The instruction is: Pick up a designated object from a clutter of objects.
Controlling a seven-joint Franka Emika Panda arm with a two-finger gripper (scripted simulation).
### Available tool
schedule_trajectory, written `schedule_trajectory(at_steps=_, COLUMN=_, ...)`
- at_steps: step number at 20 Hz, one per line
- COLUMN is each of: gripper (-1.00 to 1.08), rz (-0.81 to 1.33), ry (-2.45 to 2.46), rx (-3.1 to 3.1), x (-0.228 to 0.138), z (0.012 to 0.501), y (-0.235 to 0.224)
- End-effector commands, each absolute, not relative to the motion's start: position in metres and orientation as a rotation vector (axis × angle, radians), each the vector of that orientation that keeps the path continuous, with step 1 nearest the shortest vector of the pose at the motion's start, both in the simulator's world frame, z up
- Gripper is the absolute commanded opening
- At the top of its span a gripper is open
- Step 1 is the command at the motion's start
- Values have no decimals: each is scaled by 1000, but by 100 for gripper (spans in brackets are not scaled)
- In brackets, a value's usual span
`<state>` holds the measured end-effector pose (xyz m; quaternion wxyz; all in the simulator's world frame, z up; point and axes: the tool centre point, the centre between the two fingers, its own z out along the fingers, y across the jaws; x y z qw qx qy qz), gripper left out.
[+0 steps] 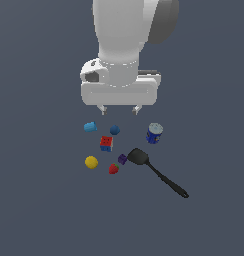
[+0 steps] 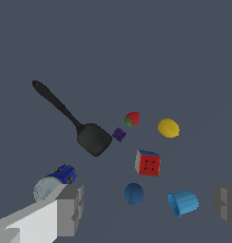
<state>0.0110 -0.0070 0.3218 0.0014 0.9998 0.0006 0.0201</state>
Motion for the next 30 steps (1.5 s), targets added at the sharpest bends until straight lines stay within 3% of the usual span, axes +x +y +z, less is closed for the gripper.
schedule_trajectory(at_steps=1, gripper=100, rz=63, ry=2, rx=3138, x=11, z=322, y=-7)
schedule_trajectory(at_steps=13, gripper=100, rz=116, ry=93, rx=3147, x=17, z=341, y=11)
schedule_trajectory(at_steps=30, gripper=100, rz=93, ry=-256, rx=3159, x=34, z=304, y=6)
